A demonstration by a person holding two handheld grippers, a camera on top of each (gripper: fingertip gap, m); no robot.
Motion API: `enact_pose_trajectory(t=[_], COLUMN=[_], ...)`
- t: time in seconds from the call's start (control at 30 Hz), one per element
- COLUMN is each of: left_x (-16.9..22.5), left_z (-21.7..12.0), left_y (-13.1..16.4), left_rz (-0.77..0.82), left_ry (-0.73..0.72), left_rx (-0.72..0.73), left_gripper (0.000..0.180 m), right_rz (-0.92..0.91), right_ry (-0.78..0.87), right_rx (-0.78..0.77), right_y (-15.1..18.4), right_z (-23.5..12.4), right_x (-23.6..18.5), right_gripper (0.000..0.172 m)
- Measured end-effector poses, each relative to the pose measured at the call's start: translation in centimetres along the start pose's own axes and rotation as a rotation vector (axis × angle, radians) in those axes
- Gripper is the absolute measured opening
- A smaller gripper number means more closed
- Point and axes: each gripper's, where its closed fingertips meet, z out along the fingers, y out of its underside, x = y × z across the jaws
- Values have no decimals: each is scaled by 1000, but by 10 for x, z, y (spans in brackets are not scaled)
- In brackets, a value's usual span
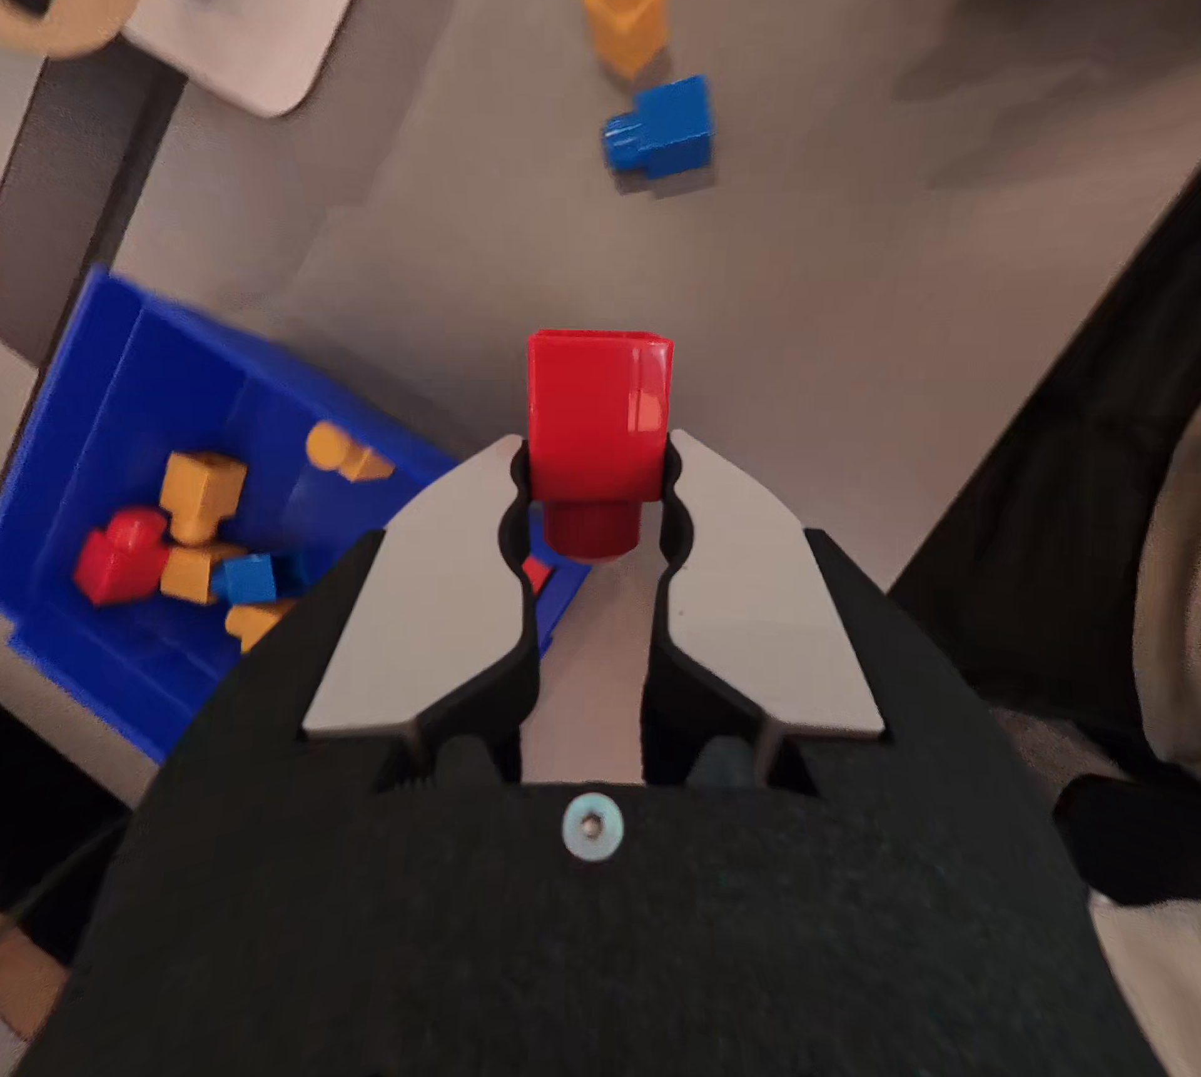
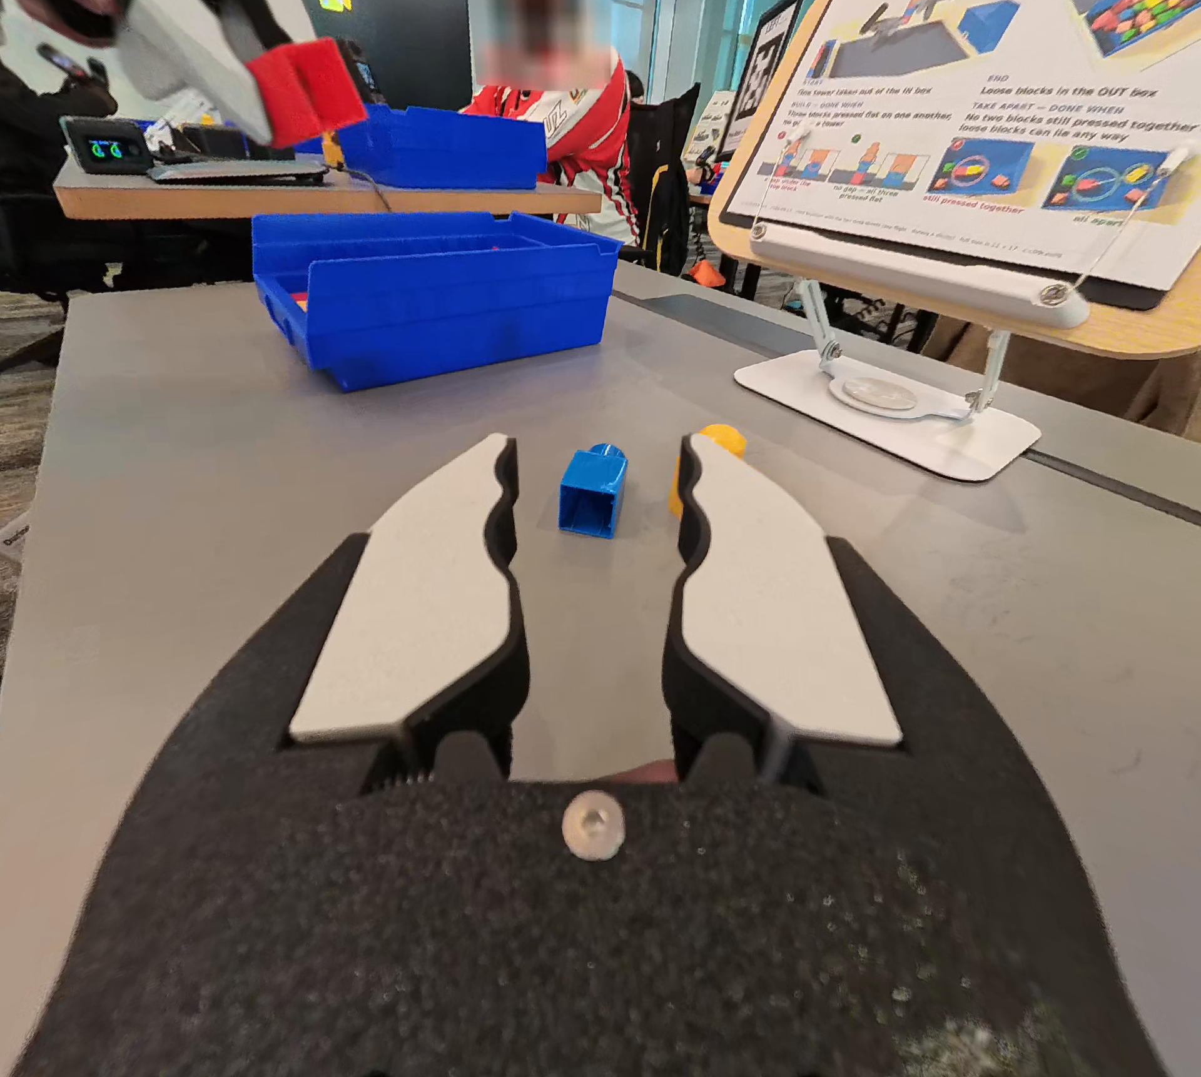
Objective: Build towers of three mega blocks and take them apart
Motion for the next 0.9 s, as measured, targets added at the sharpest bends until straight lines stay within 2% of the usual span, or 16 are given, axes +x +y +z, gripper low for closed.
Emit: enact_pose_trajectory(t=[0.1,0.23,0.37,0.5,0.7,0.9], left_x=[48,89,106,104,100,99], left_z=[25,89,146,184,211,212], left_y=[-26,-34,-50,-62,-58,-60], left_rz=[166,338,370,354,352,329], left_ry=[46,103,185,215,213,223], left_rx=[-78,-236,-247,-237,-252,-191], left_gripper=[37,37,37,37,37,39], right_rz=[14,26,30,35,56,51], right_ry=[6,16,16,10,1,2], right_rx=[14,23,26,23,10,1], right_y=[-2,-4,-4,-3,-1,0], right_z=[-3,-6,-8,-9,-7,-6], right_x=[3,6,5,5,5,5], right_gripper=[47,46,46,46,46,46])
